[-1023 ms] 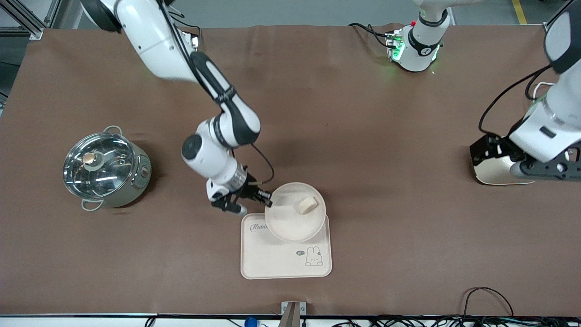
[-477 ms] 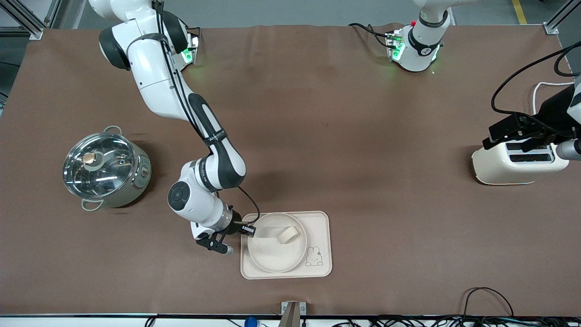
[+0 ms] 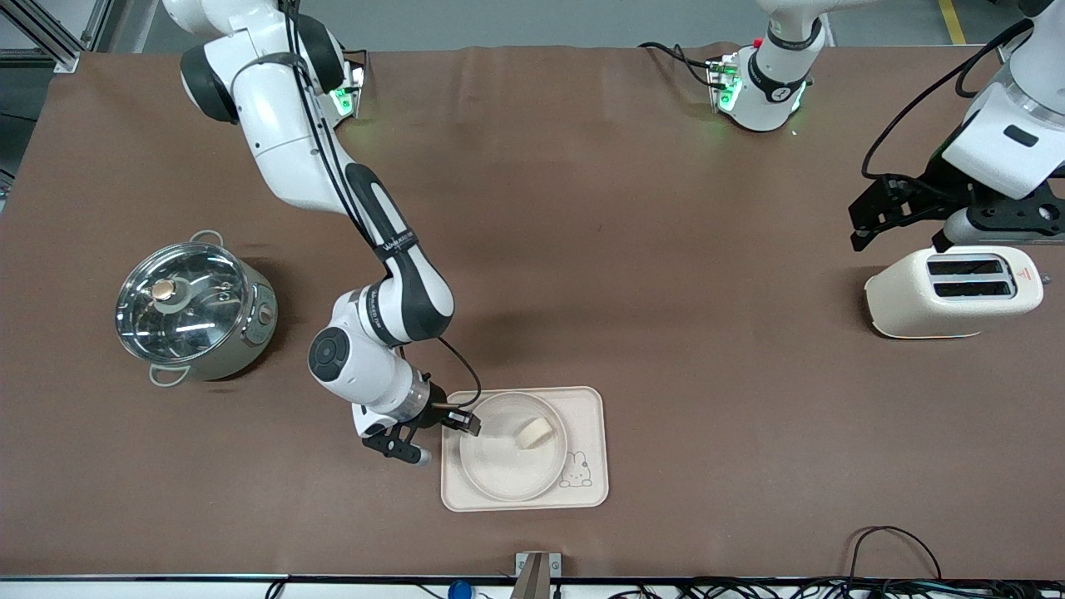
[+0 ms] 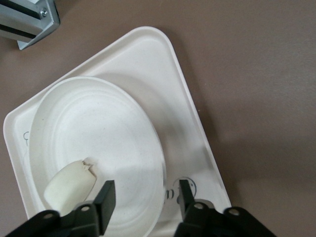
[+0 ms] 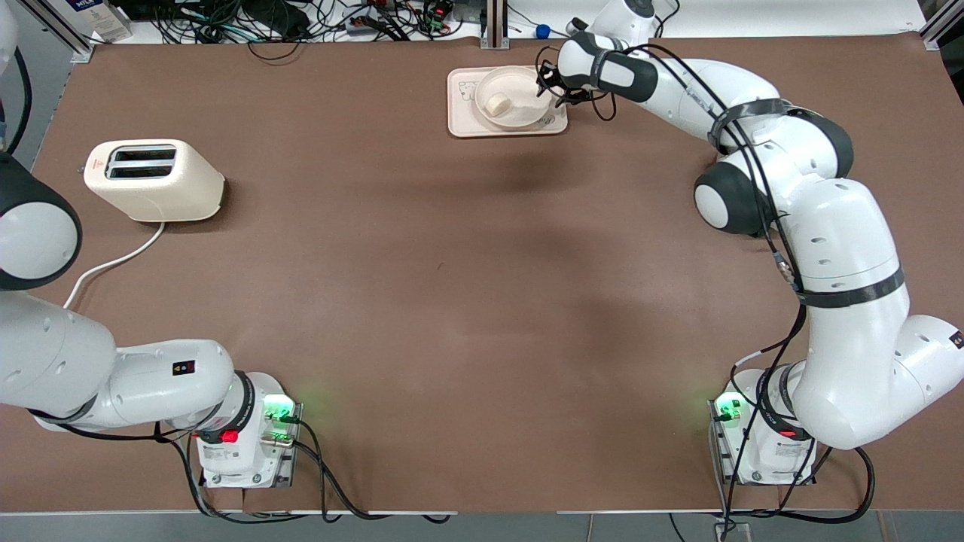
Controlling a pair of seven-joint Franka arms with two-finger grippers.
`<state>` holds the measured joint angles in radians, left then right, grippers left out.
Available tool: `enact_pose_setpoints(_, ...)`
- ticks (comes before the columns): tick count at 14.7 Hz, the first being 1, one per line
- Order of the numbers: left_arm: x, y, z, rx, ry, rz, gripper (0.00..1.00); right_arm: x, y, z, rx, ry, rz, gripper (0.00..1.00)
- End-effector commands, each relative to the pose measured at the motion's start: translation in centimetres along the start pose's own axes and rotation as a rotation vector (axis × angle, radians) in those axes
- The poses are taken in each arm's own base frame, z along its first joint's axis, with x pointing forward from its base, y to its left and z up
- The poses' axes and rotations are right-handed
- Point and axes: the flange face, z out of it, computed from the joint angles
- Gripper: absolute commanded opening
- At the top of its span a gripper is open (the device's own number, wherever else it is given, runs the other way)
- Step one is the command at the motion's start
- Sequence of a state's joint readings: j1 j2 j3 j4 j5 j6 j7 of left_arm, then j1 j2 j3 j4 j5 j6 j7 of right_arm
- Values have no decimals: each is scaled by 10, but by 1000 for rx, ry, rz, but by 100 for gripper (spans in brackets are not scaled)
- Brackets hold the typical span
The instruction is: Place bun in plate and plate on tray
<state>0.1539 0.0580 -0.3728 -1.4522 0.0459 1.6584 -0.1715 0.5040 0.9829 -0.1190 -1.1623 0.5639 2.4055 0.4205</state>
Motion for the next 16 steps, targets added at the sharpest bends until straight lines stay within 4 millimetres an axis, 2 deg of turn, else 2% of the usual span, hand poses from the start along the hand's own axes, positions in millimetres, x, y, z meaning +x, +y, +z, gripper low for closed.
enact_pose_setpoints(1, -1, -15, -5, 24, 21, 20, 100, -26, 12, -57, -30, -25, 27, 100)
enact_pose_setpoints(3, -5, -15, -1, 15, -24, 28, 100, -40, 27, -98, -33, -35, 1, 100)
enact_pose_setpoints(5, -7, -15, 0, 5, -41, 34, 100, -61, 50, -146, -30, -48, -45, 100)
enact_pose_setpoints(6, -6, -16, 0, 5, -39, 31, 100, -66, 68, -177, -30, -38, -69, 100)
enact_pose_setpoints(8, -6, -15, -1, 9, -36, 28, 100, -76, 100, -225, -64, -48, -136, 100)
enact_pose_setpoints(11, -6, -15, -1, 5, -30, 30, 100, -72, 130, -291, -279, -76, -274, 100)
enact_pose_setpoints(13, -4, -16, 0, 4, -30, 27, 100, -69, 148, -354, -392, -57, -333, 100)
enact_pose_setpoints(15, -4, -16, 1, 4, -31, 30, 100, -57, 173, -407, -414, -53, -270, 100)
enact_pose_setpoints(16, -2, -23, 3, -2, -35, 20, 100, -51, 182, -430, -422, -60, -238, 100)
